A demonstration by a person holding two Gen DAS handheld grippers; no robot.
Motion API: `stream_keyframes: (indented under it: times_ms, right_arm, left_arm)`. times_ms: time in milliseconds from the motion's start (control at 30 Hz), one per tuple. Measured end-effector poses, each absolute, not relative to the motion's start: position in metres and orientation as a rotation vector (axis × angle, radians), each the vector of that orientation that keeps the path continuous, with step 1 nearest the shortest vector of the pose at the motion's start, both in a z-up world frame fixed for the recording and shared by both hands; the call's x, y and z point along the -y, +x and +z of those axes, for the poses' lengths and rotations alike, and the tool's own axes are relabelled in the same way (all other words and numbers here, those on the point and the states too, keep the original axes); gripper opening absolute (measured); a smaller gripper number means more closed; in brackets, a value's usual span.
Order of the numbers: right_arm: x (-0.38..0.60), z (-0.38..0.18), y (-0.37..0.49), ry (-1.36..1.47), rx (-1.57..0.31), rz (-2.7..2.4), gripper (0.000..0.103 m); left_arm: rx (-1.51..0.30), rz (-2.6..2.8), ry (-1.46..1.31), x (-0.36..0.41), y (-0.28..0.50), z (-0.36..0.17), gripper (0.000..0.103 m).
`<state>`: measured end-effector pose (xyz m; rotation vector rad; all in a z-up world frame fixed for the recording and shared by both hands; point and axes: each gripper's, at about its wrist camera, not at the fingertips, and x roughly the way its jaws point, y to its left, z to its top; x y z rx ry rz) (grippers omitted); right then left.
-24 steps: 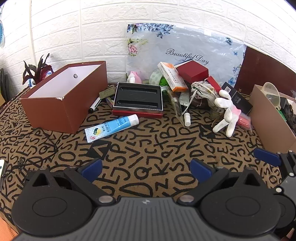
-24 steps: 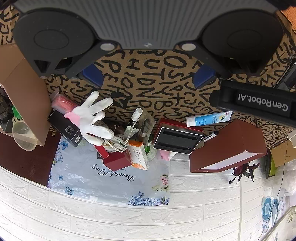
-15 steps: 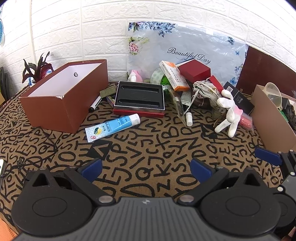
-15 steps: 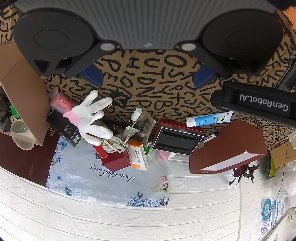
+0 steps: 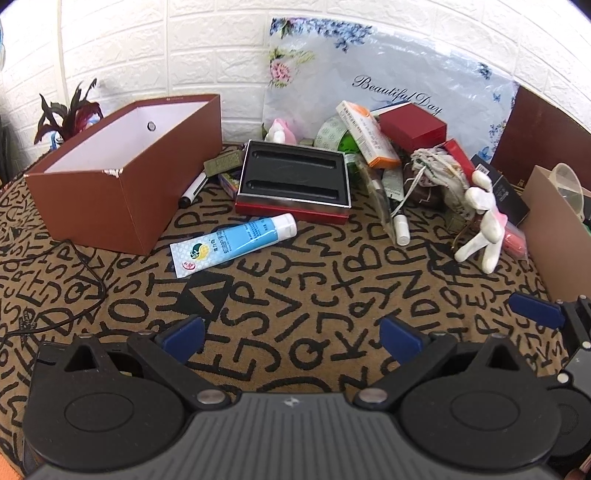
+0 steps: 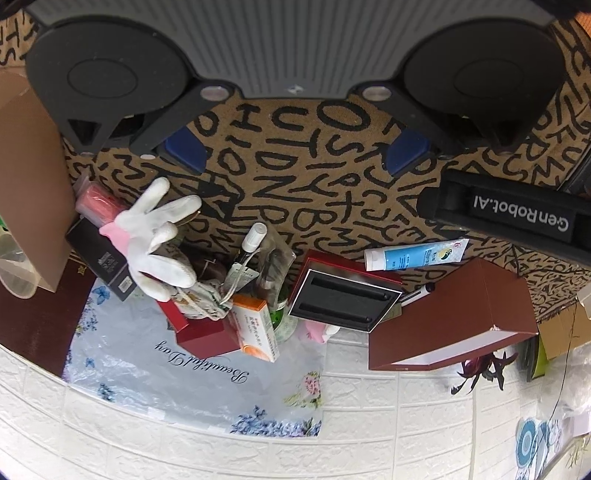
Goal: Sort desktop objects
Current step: 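Move both grippers toward the blue-and-white hand cream tube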
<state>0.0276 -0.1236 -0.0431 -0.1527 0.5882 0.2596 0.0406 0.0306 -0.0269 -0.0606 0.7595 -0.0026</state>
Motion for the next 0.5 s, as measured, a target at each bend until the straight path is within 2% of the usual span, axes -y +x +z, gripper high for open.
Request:
stream_keyframes:
  times_ms: [500]
  right_arm:
    - [0.074, -0.051, 0.081, -0.226, -0.582, 0.478, 0.101]
  left_arm:
    - [-0.775, -0.006, -0.097, -0.109, 0.089, -0.041, 0.103]
